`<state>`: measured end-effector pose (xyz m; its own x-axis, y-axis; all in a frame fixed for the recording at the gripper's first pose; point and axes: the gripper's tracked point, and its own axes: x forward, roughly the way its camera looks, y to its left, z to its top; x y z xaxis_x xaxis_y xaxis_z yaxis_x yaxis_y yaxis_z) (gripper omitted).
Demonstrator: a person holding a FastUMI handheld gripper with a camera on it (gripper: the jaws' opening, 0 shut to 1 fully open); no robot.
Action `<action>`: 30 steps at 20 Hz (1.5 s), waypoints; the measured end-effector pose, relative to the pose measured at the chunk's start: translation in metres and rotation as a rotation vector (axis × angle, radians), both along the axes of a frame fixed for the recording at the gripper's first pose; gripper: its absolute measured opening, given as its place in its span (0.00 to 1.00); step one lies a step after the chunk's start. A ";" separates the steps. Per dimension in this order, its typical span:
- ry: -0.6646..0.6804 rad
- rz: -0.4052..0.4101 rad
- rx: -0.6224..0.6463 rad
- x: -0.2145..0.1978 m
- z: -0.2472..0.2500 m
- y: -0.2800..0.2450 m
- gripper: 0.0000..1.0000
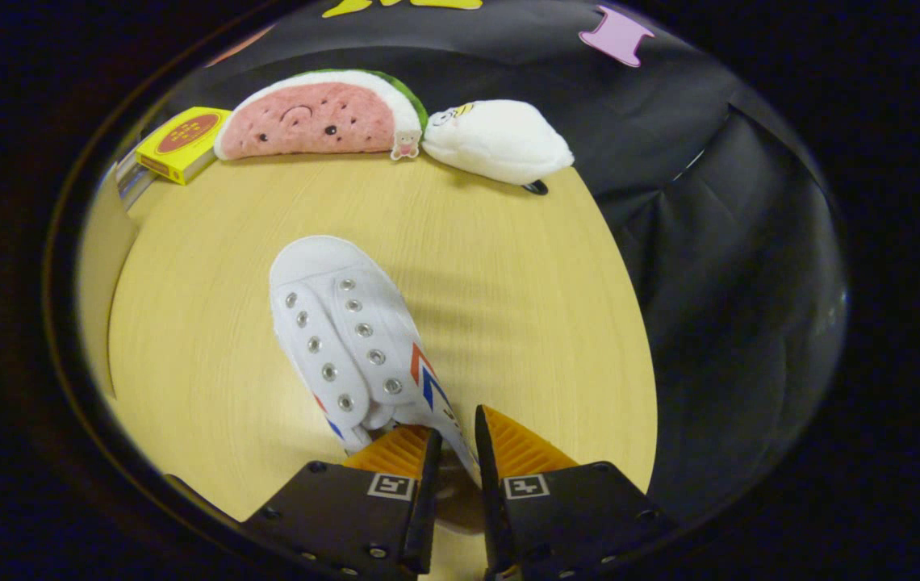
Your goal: Open the storage box then place both shoes into the box .Put the left shoe in first, then the right shoe, with the right side of both shoes facing outward in a uniform manner.
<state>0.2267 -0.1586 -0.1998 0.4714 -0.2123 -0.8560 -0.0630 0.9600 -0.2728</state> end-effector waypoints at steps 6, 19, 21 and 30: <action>0.027 -0.001 0.196 0.006 0.001 -0.002 0.20; 0.082 -0.140 0.809 -0.027 0.014 0.064 0.00; 0.044 -0.127 0.851 -0.028 0.024 0.068 0.00; -0.023 -0.056 0.897 -0.060 0.071 0.086 0.00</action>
